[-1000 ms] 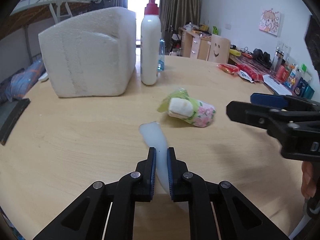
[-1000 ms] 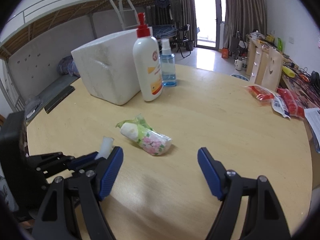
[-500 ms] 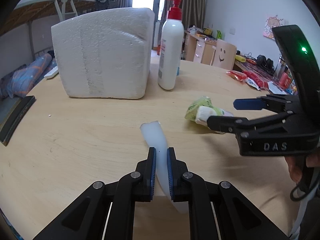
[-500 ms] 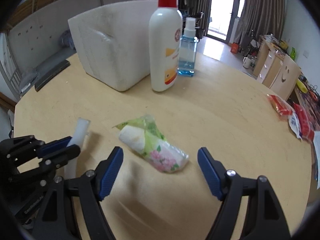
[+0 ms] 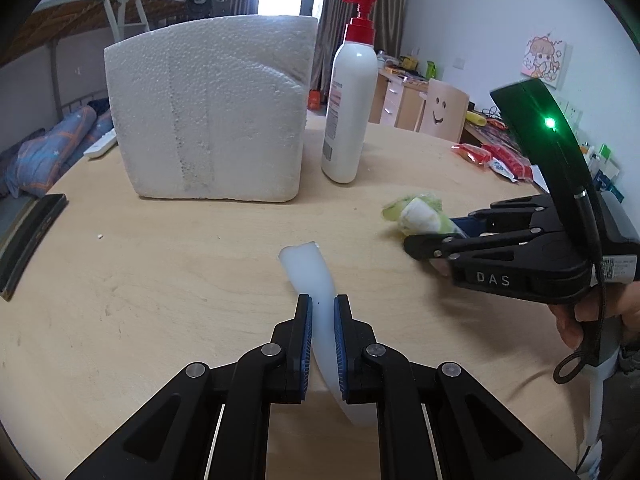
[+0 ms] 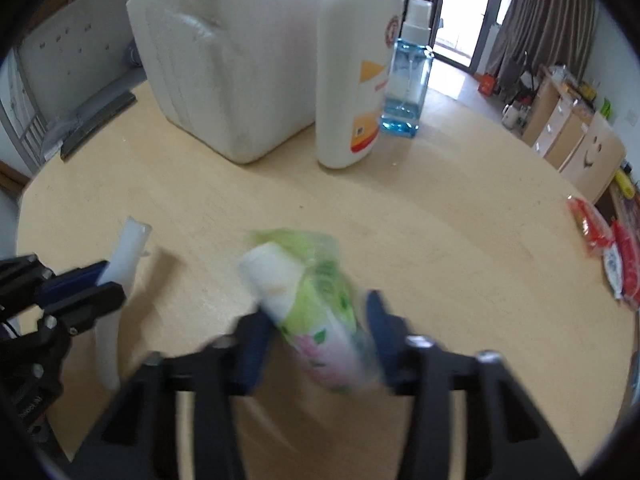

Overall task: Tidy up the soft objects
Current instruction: 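Grasp the green-and-pink wrapped soap with the right gripper while the left gripper holds the strip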

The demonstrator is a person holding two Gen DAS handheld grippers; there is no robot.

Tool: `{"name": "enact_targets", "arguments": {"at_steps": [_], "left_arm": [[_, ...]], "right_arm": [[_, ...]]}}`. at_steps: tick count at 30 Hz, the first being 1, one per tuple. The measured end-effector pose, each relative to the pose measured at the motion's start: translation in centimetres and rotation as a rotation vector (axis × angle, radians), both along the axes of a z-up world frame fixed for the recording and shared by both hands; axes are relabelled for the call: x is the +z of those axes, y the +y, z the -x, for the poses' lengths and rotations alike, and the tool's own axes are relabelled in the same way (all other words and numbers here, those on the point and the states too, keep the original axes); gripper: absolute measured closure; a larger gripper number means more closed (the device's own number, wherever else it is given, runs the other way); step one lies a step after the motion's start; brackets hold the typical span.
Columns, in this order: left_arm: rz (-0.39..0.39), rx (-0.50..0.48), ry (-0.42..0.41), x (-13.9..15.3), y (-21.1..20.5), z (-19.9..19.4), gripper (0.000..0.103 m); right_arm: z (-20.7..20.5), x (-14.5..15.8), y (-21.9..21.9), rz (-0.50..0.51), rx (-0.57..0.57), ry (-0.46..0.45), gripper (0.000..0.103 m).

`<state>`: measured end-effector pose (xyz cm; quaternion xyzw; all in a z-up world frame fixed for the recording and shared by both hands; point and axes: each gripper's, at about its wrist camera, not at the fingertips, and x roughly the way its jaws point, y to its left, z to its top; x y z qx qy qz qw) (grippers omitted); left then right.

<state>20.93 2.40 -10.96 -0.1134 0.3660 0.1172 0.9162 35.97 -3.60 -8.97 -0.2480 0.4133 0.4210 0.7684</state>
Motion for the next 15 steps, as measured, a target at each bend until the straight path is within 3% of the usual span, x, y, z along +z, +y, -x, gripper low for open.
{"name": "enact_targets", "arguments": {"at_steps": [2, 15], "left_arm": [[-0.004, -0.004, -0.006, 0.1, 0.2, 0.0, 0.091], [-0.034, -0.060, -0.056, 1.7, -0.3, 1.0, 0.091]], "right_arm": [[0.1, 0.1, -0.1, -0.001, -0.002, -0.002, 0.076], [2.1, 2.9, -1.6, -0.097, -0.061, 0.000, 0.076]]}}
